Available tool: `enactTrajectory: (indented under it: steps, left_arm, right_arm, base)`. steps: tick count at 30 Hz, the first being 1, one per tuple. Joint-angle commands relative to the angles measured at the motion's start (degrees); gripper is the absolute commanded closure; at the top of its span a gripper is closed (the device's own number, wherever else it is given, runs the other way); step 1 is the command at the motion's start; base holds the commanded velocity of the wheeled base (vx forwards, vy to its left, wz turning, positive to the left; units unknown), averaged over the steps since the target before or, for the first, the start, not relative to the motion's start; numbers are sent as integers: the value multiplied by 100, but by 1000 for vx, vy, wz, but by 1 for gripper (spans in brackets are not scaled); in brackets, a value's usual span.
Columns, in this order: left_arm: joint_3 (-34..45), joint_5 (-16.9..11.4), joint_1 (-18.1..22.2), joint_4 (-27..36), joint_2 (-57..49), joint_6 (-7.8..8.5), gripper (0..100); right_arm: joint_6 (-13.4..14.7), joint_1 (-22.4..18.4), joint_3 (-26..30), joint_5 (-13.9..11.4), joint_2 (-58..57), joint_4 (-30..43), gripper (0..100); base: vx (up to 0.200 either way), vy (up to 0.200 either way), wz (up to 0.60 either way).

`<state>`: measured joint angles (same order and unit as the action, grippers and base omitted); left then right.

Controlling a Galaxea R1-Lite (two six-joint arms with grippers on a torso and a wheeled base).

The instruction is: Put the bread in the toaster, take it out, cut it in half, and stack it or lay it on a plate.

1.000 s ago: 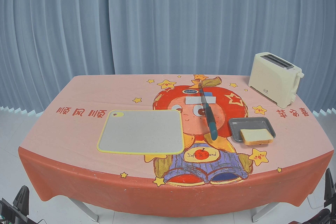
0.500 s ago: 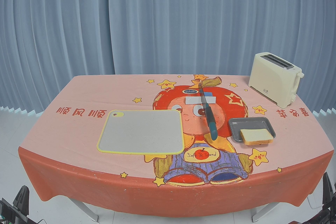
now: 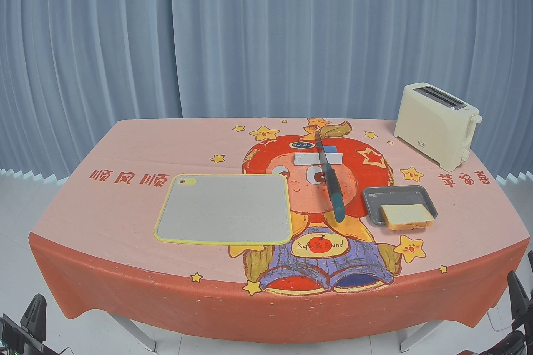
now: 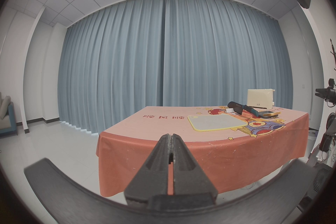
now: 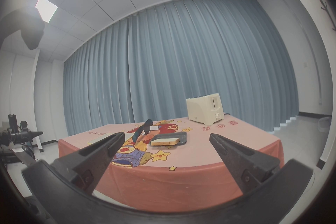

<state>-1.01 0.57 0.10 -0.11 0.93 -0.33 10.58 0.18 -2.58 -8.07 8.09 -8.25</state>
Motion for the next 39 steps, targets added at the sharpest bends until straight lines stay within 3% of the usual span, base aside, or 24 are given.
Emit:
enactTrajectory:
  steps: [1,5,9,14,16,17,19,21,22,23,39]
  left_arm:
    - [101,4,-1,2,-93,-2,100]
    - [101,4,-1,2,-93,-2,100]
    - [101,4,-1,-7,-93,-11,100]
    - [101,4,-1,-7,-93,-2,100]
    - [101,4,-1,2,-93,-2,100]
    - [101,4,-1,-7,-93,-2,100]
    - [101,4,-1,2,-93,-2,100]
    - [101,4,-1,-7,-93,-2,100]
    - [101,4,-1,-7,-93,-2,100]
    - [101,4,-1,2,-93,-2,100]
    - [101,4,-1,-7,-93,-2,100]
  right_arm:
    - [155,8,-14,-28,588,-27,0]
    - [752,26,-32,-160,764,-18,0]
    - [1693,43,-40,-573,773,-1,0]
    - [2668,52,-40,-1135,869,-10,0]
    - [3354,52,-49,-1408,904,-10,0]
    - [3398,52,-49,-1425,913,-10,0]
    - [4224,61,-67,-1777,913,-27,0]
    - [4602,78,-58,-1988,913,-27,0]
    - [4602,78,-58,-1988,913,-27,0]
    - [4945,96,-49,-2172,904,-18,0]
    - [5077,87,-14,-2260,957,-36,0]
  base:
    - [0,0,0]
    - [0,0,0]
    - [0,0,0]
    - [0,0,0]
    - [0,0,0]
    - [0,0,0]
    - [0,0,0]
    - [0,0,0]
    - [0,0,0]
    - [0,0,0]
    - [0,0,0]
